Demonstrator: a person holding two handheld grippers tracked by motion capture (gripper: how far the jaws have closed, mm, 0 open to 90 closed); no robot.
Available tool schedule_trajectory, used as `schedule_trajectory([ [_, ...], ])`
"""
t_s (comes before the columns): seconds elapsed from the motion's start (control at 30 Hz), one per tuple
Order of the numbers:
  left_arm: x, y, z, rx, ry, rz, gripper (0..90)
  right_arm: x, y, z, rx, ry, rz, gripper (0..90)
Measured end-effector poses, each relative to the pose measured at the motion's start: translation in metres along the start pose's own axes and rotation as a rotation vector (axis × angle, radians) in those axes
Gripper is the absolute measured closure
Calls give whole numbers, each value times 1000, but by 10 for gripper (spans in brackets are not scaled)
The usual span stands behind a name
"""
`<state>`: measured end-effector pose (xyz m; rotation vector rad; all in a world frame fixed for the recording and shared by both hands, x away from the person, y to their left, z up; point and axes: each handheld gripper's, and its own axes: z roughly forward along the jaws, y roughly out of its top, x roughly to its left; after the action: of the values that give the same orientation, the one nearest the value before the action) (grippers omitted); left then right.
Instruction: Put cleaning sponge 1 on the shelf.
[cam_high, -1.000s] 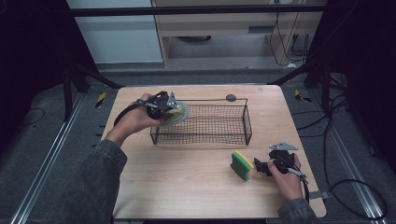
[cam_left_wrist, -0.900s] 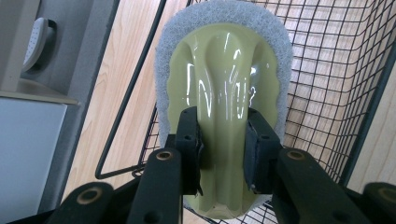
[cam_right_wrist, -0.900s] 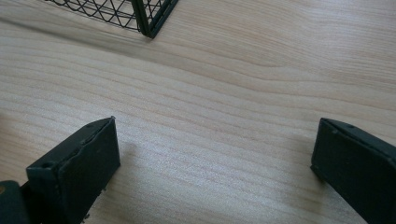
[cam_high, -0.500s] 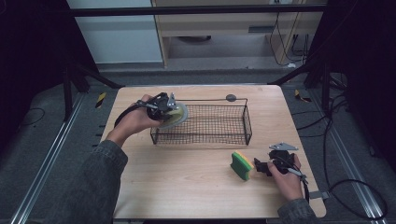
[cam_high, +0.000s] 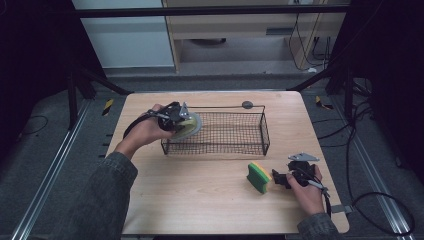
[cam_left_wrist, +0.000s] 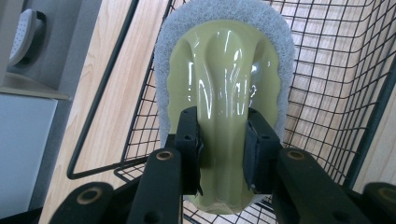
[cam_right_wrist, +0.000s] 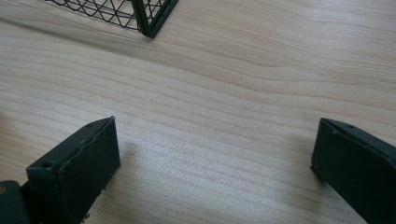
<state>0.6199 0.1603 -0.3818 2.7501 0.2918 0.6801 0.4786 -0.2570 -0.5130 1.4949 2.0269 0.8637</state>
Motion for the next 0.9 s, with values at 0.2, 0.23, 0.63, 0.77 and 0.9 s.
schedule_trajectory([
  [0.2,-3,-3,4,6,-5,0,703,0,0,0,-1,0,-2,13],
  [0.23,-3,-4,4,6,-7,0,703,0,0,0,-1,0,-2,13],
  [0.63,-3,-7,4,3,-14,-7,703,0,0,0,-1,0,-2,13],
  [0.77,-1,-9,2,-10,-19,-12,703,0,0,0,-1,0,-2,13],
  [0.9,-1,-10,5,0,-24,-10,703,0,0,0,0,1,-1,12],
])
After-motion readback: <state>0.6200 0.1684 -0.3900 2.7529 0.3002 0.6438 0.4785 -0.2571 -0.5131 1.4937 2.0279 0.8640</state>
